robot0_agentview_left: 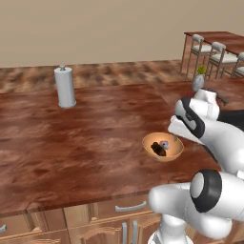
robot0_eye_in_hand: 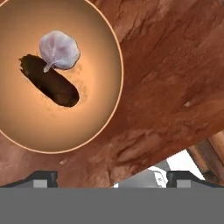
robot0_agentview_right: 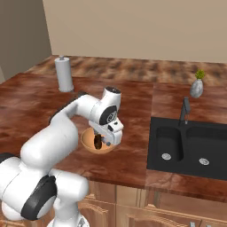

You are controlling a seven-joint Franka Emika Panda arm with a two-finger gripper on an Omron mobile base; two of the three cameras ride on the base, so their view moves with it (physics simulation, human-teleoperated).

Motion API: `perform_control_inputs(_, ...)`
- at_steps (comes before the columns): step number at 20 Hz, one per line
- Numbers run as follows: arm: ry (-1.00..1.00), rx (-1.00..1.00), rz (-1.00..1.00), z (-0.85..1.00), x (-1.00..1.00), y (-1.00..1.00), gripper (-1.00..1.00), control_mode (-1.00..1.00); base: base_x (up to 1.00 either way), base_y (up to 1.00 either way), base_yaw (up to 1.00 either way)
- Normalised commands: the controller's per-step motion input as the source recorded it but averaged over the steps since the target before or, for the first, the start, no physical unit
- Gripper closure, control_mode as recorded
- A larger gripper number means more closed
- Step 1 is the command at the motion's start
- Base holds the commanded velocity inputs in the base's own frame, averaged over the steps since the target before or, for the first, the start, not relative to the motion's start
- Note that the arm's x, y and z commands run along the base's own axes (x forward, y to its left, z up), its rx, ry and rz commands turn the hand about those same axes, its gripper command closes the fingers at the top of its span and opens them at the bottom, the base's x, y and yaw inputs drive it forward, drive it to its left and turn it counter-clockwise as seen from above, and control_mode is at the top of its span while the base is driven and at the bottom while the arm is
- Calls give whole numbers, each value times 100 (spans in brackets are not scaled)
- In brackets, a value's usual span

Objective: Dump the garlic and sweet potato from the bowl so the bowl can be washed. Place the bowl in the sink after clearing the leftovers.

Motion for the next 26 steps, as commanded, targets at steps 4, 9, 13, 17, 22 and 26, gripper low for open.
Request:
perform_control_inputs(4, 11, 11, -13, -51, 21, -22, -100, -100, 0, 0, 0)
perform_control_inputs(9, 2, 2, -2, -30, 14, -41, -100, -100, 0, 0, 0)
perform_control_inputs(13, -4, 0, 0, -38, 24, 0, -100, -100, 0, 0, 0)
perform_control_inputs(17, -9, 0, 0, -44, 40, 0, -100, -100, 0, 0, 0)
perform_control_inputs(22, -3, 0, 0, -39, 35, 0, -100, -100, 0, 0, 0)
perform_control_inputs(26, -2, 0, 0, -36, 29, 2, -100, -100, 0, 0, 0)
